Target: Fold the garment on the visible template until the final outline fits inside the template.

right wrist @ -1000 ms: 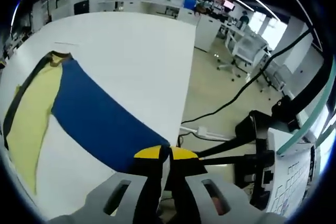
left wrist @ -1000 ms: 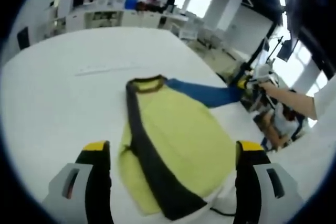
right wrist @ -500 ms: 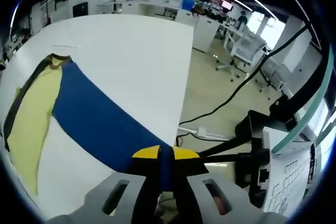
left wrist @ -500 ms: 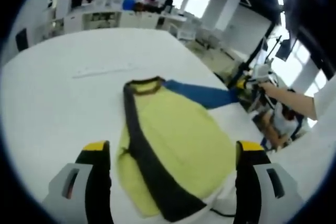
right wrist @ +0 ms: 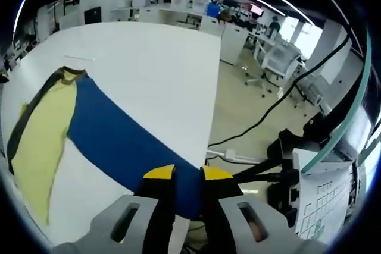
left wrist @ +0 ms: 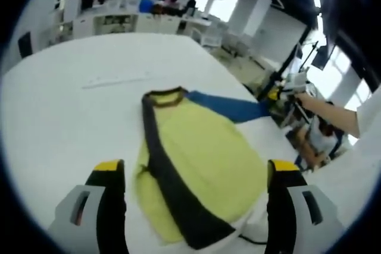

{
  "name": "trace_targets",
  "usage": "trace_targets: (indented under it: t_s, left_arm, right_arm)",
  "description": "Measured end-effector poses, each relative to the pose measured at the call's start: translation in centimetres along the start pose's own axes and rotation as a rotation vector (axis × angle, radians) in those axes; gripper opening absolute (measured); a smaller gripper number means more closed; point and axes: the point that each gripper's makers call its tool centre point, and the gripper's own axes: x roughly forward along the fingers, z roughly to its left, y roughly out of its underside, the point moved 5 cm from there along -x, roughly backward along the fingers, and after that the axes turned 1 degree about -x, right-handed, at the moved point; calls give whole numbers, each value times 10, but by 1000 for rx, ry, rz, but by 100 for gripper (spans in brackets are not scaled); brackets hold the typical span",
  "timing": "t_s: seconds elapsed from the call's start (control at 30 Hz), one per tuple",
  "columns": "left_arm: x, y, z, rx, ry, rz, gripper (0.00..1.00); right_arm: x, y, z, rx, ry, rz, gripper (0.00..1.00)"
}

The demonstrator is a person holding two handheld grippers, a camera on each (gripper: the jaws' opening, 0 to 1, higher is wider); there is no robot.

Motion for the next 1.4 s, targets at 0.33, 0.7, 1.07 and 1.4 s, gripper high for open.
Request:
trace_targets:
  t_s: [0.33,0.7,1.07,1.4]
  left_arm:
    - [-9,5,4,2,12,-3,96]
    - [-20,10,9,9,21,-8,96]
    - [-31,16,16,8,20,-19,96]
    - [-36,21,18,7,25,-17,96]
  right_arm:
    - [-14,-11,19,-5,-17,-55,22]
    - [-31,-17,36,7,-21,-110,30]
    - [-50,-25,61,14,-47,-160,37]
    - [-72,-35,86,6,-78,-216,45]
